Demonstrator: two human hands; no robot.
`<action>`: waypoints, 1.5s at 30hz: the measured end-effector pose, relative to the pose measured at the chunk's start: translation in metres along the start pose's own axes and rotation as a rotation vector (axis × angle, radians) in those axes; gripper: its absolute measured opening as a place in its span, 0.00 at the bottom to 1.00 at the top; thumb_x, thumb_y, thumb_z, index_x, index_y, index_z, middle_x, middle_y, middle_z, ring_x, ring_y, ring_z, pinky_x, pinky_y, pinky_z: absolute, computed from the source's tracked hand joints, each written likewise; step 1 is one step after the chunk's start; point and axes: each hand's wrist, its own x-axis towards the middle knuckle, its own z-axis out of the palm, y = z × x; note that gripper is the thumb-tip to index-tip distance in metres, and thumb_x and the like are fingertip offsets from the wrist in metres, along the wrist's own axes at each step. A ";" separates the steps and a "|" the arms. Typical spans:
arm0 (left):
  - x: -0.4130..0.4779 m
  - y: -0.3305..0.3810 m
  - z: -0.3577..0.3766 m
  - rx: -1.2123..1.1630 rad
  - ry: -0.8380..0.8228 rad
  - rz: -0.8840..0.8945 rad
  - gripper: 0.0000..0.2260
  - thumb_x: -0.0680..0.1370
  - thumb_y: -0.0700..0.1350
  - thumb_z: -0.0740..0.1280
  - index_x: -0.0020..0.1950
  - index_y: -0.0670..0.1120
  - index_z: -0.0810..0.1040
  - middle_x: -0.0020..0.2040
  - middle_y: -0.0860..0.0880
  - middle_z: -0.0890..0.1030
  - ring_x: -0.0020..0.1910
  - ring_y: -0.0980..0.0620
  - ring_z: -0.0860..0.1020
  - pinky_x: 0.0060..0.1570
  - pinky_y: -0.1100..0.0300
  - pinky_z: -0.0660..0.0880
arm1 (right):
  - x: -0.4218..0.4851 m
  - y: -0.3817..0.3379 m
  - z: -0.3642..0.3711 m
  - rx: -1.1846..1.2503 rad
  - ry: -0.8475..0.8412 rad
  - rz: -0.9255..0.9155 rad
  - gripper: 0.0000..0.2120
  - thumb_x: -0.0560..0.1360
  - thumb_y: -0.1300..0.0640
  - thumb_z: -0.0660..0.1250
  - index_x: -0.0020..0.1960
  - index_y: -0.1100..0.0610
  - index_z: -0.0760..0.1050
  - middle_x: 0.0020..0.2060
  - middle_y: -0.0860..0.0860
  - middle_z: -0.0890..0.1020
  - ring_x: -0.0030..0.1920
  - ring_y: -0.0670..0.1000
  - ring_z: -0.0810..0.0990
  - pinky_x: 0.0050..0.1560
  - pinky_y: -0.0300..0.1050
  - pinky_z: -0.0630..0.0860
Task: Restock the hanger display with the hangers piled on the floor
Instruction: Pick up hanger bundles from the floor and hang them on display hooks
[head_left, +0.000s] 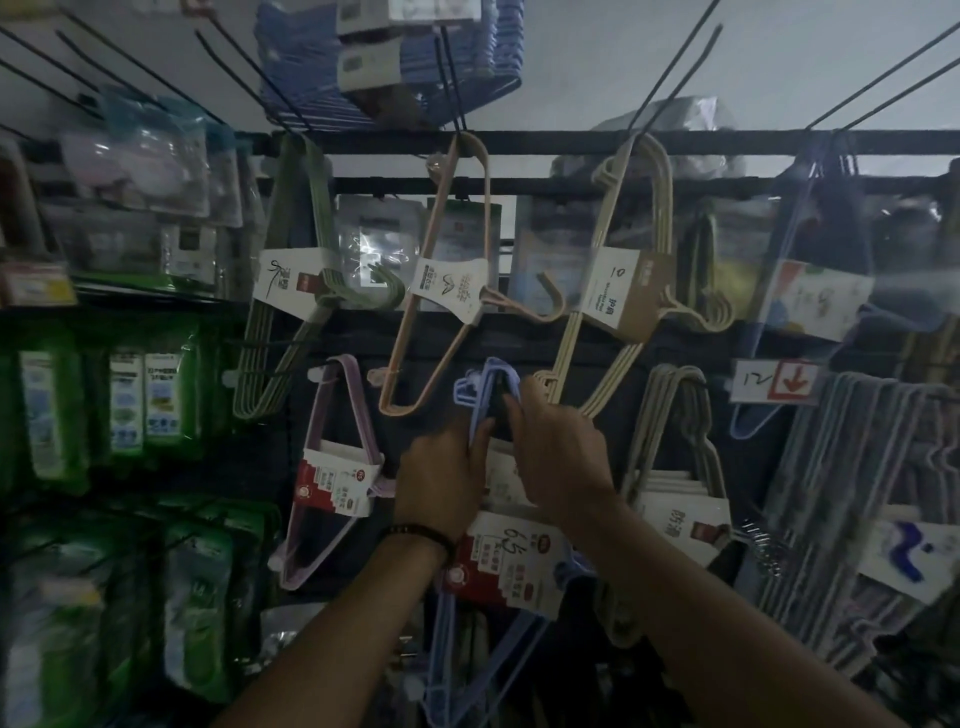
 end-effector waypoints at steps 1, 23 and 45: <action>0.005 -0.003 0.006 0.014 -0.034 -0.022 0.33 0.81 0.69 0.44 0.52 0.49 0.80 0.41 0.47 0.85 0.40 0.44 0.83 0.39 0.48 0.79 | 0.005 0.002 0.008 0.040 0.002 0.013 0.12 0.86 0.48 0.53 0.63 0.54 0.68 0.35 0.53 0.81 0.28 0.56 0.79 0.24 0.46 0.72; -0.112 -0.046 -0.025 0.217 -0.405 -0.276 0.19 0.78 0.66 0.58 0.62 0.58 0.77 0.58 0.58 0.81 0.57 0.54 0.79 0.55 0.53 0.79 | -0.001 0.022 0.068 0.366 -0.092 0.130 0.26 0.80 0.45 0.66 0.71 0.59 0.64 0.65 0.61 0.73 0.59 0.64 0.78 0.47 0.55 0.79; -0.701 0.013 -0.319 0.344 -0.692 -1.626 0.12 0.83 0.57 0.62 0.61 0.55 0.81 0.57 0.50 0.84 0.54 0.49 0.82 0.54 0.54 0.81 | -0.546 -0.291 0.072 0.557 -1.820 -0.880 0.18 0.85 0.50 0.63 0.41 0.58 0.68 0.38 0.58 0.74 0.38 0.57 0.73 0.41 0.53 0.69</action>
